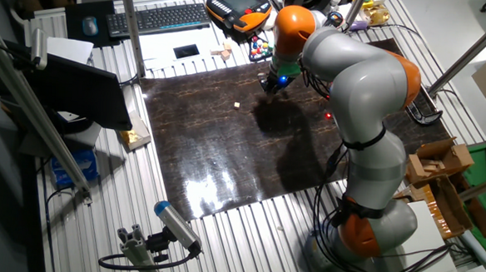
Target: Stack the blocks in a vertical line of five
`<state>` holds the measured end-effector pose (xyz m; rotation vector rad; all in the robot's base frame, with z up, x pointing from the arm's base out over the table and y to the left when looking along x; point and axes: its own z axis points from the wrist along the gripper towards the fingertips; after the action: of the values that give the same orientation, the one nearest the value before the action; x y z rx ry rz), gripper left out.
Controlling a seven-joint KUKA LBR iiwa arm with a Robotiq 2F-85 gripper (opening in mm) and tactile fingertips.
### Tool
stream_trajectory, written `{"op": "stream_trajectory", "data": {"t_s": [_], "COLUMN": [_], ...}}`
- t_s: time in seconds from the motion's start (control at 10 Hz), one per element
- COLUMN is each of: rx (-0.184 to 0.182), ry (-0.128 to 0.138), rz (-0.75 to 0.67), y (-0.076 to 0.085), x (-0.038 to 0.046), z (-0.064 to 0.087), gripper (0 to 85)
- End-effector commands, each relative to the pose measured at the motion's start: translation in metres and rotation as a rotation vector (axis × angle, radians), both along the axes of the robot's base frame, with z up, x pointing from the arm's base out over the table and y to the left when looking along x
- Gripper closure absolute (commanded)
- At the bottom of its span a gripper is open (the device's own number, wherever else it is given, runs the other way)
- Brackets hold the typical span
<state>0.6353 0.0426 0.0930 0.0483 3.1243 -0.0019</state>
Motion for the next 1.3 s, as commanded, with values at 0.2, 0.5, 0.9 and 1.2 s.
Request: {"op": "stream_trajectory", "data": {"t_s": [0.2,0.5,0.9,1.2], "rx": [0.002,0.003,0.006,0.006], "ry": [0.0,0.001,0.0,0.0], "rz": [0.001,-0.001,-0.001,-0.002], "y": [-0.0002,0.0001,0.0008,0.001], "x": [-0.0006,-0.0009,-0.001,-0.001], "z": [-0.0004,-0.0008,-0.0011,-0.0013], "gripper": [58.3,57.3,57.0,55.7]}}
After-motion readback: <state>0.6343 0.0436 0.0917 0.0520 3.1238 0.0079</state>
